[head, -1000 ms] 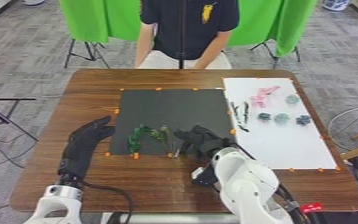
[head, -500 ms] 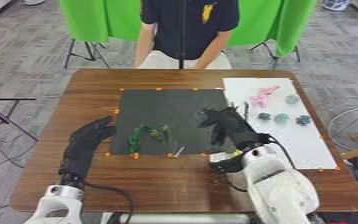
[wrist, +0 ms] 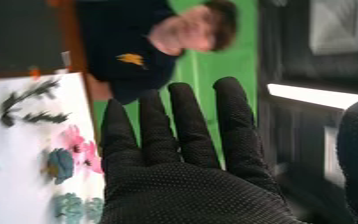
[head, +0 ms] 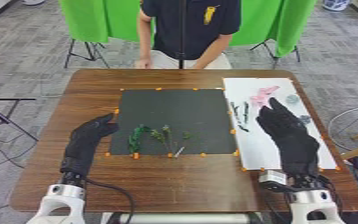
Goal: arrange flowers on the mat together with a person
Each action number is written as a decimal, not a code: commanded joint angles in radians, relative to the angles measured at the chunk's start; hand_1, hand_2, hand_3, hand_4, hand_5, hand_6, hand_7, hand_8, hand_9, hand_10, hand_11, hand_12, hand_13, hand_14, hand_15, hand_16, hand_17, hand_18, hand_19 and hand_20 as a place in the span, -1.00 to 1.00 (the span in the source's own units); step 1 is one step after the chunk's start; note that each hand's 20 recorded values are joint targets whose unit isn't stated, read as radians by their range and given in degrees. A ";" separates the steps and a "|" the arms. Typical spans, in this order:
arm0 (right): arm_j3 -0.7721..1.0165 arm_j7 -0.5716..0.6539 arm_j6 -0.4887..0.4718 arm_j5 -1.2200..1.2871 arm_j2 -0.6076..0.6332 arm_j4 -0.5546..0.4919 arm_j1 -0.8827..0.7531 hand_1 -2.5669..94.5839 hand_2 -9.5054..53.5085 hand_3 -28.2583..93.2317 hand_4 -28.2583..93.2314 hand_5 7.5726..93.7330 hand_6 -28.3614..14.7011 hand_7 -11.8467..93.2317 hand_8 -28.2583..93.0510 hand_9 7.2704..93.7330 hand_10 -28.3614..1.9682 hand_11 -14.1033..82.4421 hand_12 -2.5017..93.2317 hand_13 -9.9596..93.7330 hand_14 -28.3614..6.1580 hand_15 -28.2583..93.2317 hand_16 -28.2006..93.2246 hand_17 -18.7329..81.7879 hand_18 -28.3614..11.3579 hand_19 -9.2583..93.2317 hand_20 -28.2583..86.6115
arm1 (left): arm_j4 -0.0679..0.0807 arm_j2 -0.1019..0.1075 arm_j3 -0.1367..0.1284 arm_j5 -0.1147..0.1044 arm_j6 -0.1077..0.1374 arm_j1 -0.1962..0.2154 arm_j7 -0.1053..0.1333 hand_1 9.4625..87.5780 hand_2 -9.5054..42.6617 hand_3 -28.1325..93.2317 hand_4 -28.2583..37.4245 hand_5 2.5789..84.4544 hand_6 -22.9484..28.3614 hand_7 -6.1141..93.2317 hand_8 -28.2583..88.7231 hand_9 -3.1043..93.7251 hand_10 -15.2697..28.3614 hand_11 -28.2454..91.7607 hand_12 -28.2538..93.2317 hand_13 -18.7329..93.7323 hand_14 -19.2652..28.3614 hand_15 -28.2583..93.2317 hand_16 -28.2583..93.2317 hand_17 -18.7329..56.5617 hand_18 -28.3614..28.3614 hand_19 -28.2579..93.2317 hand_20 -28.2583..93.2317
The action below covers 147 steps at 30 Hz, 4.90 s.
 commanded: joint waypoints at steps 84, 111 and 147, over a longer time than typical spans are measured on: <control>-0.091 0.215 0.394 -0.743 0.115 0.017 0.212 -0.52 -0.86 0.68 -0.79 -0.01 0.22 -0.44 -0.67 0.10 -0.23 -0.41 -0.56 0.20 -0.17 -0.26 -0.22 -0.16 -0.48 0.03 0.18 | 0.005 0.011 0.029 0.026 0.044 0.007 -0.001 -0.47 -0.65 0.44 -0.68 0.11 0.04 -0.55 -0.62 0.08 0.29 -0.13 -0.25 -0.02 0.52 -0.17 -0.46 -0.43 0.42 -0.41 -0.25; -0.249 0.821 -0.172 -1.349 0.318 0.209 0.558 -0.11 -1.00 0.61 -0.92 0.10 0.28 -0.53 -0.66 0.47 -0.11 -0.37 -0.60 0.77 0.22 0.01 -0.13 0.31 -0.44 0.67 0.16 | -0.010 -0.004 0.014 0.034 0.025 0.027 -0.035 -0.48 -0.67 0.44 -0.68 0.10 0.05 -0.55 -0.61 0.07 0.30 -0.14 -0.25 -0.02 0.52 -0.17 -0.45 -0.43 0.43 -0.41 -0.25; -0.360 0.809 0.076 -1.411 0.377 0.184 0.592 1.00 -1.00 -1.00 0.05 0.81 0.38 -0.43 -0.36 1.00 0.37 -0.33 -0.37 1.00 0.70 0.46 -0.25 0.68 -0.28 1.00 0.26 | 0.034 0.046 -0.049 -0.053 0.170 0.003 0.069 -0.48 -0.67 0.44 -0.67 0.11 0.05 -0.55 -0.61 0.04 0.32 -0.16 -0.26 -0.02 0.51 -0.18 -0.47 -0.40 0.40 -0.41 -0.26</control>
